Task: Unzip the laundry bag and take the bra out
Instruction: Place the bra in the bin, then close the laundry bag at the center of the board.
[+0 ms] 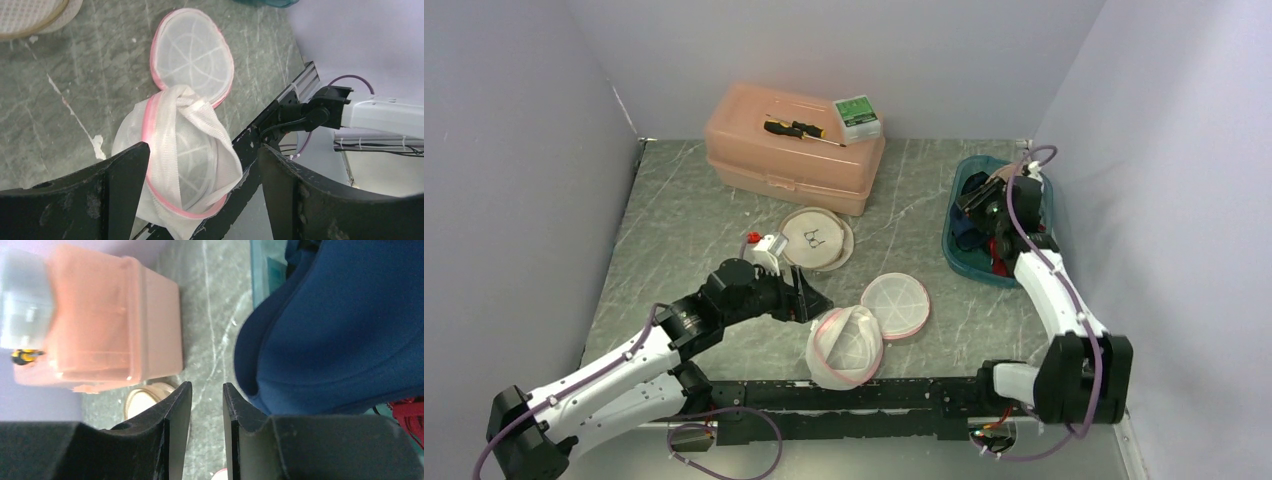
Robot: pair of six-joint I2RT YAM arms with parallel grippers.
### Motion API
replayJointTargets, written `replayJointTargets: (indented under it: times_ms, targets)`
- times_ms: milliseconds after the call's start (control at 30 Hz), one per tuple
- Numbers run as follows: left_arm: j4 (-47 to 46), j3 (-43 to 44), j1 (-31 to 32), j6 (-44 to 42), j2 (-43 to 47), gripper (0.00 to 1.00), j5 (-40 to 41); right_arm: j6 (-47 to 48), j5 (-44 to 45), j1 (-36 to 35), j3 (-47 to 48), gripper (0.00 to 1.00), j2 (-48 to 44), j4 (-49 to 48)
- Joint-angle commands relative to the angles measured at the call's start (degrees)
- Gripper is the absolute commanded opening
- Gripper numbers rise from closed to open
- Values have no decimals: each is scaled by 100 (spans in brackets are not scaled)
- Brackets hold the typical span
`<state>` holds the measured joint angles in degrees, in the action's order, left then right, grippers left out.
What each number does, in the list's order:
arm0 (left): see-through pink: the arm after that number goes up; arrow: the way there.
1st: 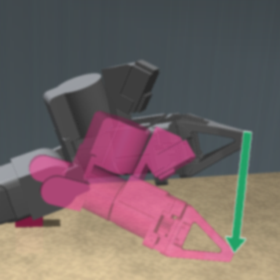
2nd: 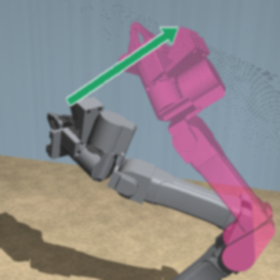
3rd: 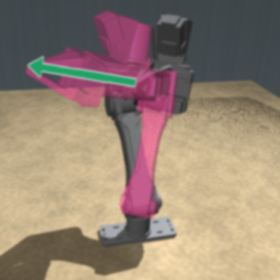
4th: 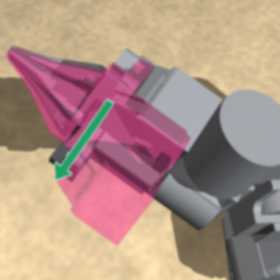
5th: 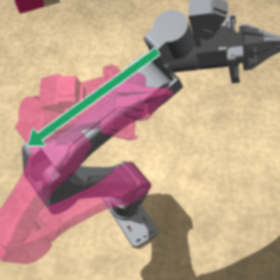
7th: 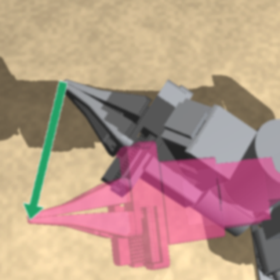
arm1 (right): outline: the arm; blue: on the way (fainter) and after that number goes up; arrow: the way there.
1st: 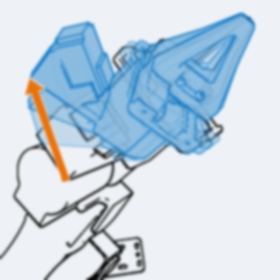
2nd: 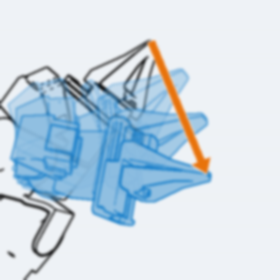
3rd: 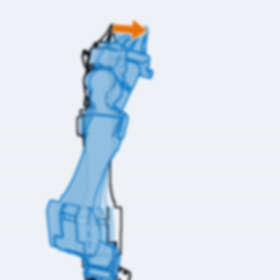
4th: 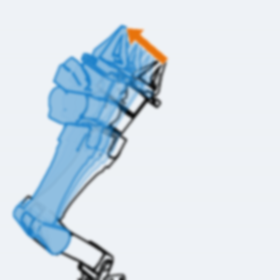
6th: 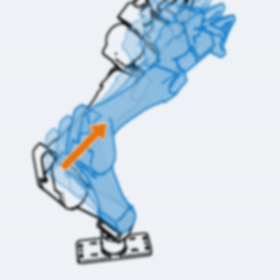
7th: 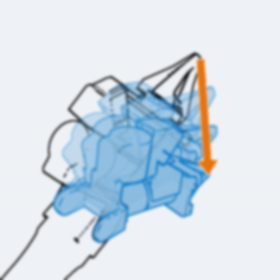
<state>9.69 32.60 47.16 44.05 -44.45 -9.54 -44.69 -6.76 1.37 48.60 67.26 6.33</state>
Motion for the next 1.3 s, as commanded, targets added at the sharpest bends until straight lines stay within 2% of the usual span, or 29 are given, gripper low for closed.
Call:
replayJointTargets:
  times_ms: [0, 100, 200, 367, 500, 667, 867, 1033, 1100, 1267]
  targets:
    - [32, -204, -18, 232, 160, 84, 152, -47, -255, -12, -98, 32, 368, -555]
    - [146, -332, -15, 302, 286, 84, 261, 39, -54, -1, -360, 32, 227, -574]
    - [228, -437, -11, 394, 339, 86, 364, 179, 120, -178, -522, 34, -456, -537]
    - [205, -449, -14, 588, 77, 89, 231, 697, 866, -1588, -433, 49, -1634, 262]
    - [659, -177, 1, 593, -503, 88, 89, 674, 906, -2647, -1160, 58, -2499, 709]
    - [693, -156, 21, 659, -854, 82, -286, 468, 992, -3114, -2080, 61, -3175, 1222]
    - [613, -83, 52, 637, -1207, 77, -728, 117, 1324, -3146, -2508, 68, -3086, 1677]
    - [509, -140, 74, 617, -1408, 74, -908, -398, 2008, -3144, -2574, 75, -2745, 1989]
    - [433, -201, 82, 647, -1421, 73, -980, -498, 2059, -3148, -2643, 80, -2681, 1917]
    - [388, -346, 92, 628, -1364, 65, -1023, -665, 1751, -3145, -2906, 78, -2041, 1368]
